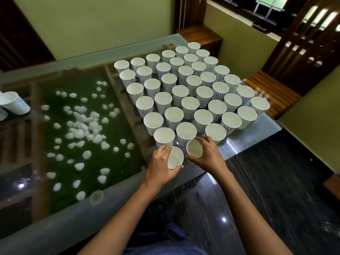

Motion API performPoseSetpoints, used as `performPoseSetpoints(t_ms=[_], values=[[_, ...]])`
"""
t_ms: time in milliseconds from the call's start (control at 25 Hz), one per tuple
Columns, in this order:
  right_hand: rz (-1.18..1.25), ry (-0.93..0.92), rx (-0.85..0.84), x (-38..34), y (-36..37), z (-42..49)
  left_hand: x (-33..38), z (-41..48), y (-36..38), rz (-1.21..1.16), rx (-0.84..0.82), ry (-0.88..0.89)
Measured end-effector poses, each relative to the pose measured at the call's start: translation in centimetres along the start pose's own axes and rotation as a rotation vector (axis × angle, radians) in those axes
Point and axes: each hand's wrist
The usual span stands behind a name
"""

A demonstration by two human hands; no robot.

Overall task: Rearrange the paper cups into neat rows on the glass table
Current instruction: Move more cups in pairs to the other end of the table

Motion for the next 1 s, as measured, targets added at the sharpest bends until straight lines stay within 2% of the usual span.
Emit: performPoseSetpoints(t_ms=[200,360,480,760,1000], values=[[-0.079,-0.014,-0.004,0.1,-0.4,-0.1,-0.3,-0.2,-0.2,0.047,0.046,0.004],[-0.041,-0.061,0.060,-1.2,-1.3,1.2,-0.6,0.5,-1.4,0.046,0.182,-0.002],[-0.044,-0.082,0.022,-2.3,-1.9,3.2,-0.9,1.7,-2.6,0.060,0.246,-0.017],[-0.164,-0.044,-0.078,-3.1,-1.6,6.7,-1.6,4.1,-3.5,0.054,0.131,-0.133],[-0.113,-0.038,-0.085,-3.4,-1.4,7.7,-2.0,5.2,-3.9,0.046,0.063,-0.147]])
Point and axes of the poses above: each hand's wrist, its own z-axis towards the middle knuckle, its own y-axis out of the palm, x = y × z, and after that the axes turned 15 degrees about -x, right-handed
